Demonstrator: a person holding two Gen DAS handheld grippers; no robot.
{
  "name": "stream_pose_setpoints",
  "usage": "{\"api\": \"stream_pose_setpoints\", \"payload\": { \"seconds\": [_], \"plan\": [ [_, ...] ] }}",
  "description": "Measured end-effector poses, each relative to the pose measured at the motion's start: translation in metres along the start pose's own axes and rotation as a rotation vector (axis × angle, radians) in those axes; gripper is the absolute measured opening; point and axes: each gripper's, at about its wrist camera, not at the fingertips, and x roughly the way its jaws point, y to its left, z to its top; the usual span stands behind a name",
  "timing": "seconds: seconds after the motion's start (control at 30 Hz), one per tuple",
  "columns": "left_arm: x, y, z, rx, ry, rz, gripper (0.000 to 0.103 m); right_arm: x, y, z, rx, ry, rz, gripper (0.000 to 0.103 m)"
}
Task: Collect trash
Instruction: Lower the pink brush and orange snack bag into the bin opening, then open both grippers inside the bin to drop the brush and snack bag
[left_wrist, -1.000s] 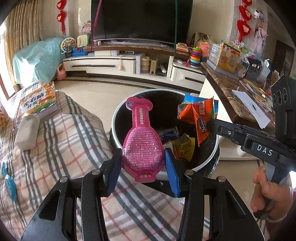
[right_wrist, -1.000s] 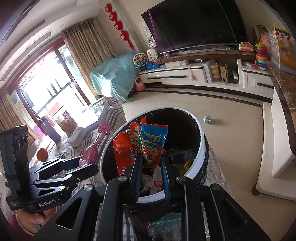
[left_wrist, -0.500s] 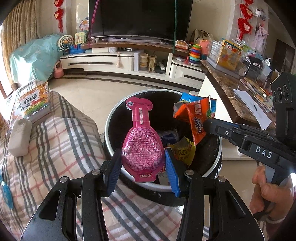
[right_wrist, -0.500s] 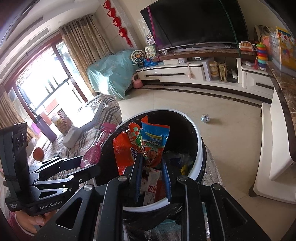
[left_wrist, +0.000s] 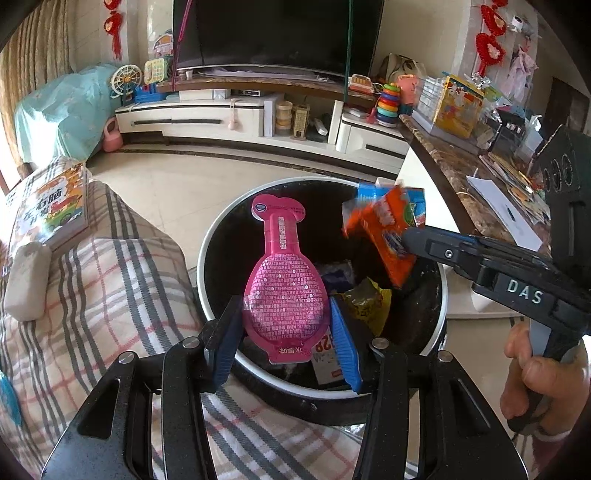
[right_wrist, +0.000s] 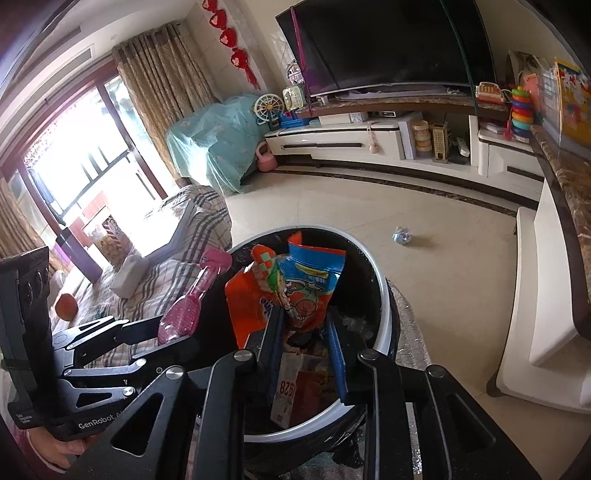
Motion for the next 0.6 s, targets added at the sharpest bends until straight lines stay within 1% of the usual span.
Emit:
{"api": "stream_pose_setpoints", "payload": {
  "seconds": [0.03, 0.07, 0.1, 0.17, 0.2, 0.27, 0.33, 0.4, 0.43, 0.5, 0.6],
  "plan": [
    [0.001, 0.0, 0.0, -0.003, 0.003, -0.003, 0.048, -0.001, -0.001, 0.001, 0.004, -0.001, 0.0, 0.033],
    [0.0, 0.001, 0.0, -0.006, 0.003, -0.005, 0.049, -0.001, -0.001, 0.001, 0.008, -0.002, 0.0, 0.047],
    [-0.001, 0.002, -0.002, -0.01, 0.0, -0.001, 0.052, -0.001, -0.003, 0.002, 0.013, -0.006, 0.003, 0.057],
    [-0.004, 0.004, -0.004, -0.017, -0.009, 0.005, 0.058, -0.005, -0.004, 0.001, 0.023, -0.018, -0.001, 0.06],
    [-0.007, 0.005, -0.006, -0.023, -0.015, 0.006, 0.06, -0.007, -0.005, 0.0, 0.029, -0.022, -0.001, 0.064],
    [-0.013, 0.008, -0.01, -0.031, -0.026, 0.012, 0.061, -0.011, -0.006, -0.001, 0.042, -0.033, 0.0, 0.069],
    [-0.02, 0.013, -0.016, -0.046, -0.038, 0.023, 0.065, -0.017, -0.005, -0.003, 0.053, -0.049, 0.008, 0.073],
    [-0.027, 0.019, -0.023, -0.062, -0.046, 0.03, 0.068, -0.022, -0.003, -0.005, 0.064, -0.063, 0.014, 0.083],
    [-0.031, 0.023, -0.028, -0.073, -0.049, 0.039, 0.069, -0.024, -0.002, -0.005, 0.069, -0.069, 0.02, 0.085],
    [-0.039, 0.031, -0.036, -0.095, -0.057, 0.052, 0.071, -0.028, 0.003, -0.007, 0.077, -0.077, 0.038, 0.091],
    [-0.052, 0.048, -0.053, -0.15, -0.068, 0.075, 0.074, -0.033, 0.013, -0.011, 0.088, -0.084, 0.061, 0.095]
  ]
}}
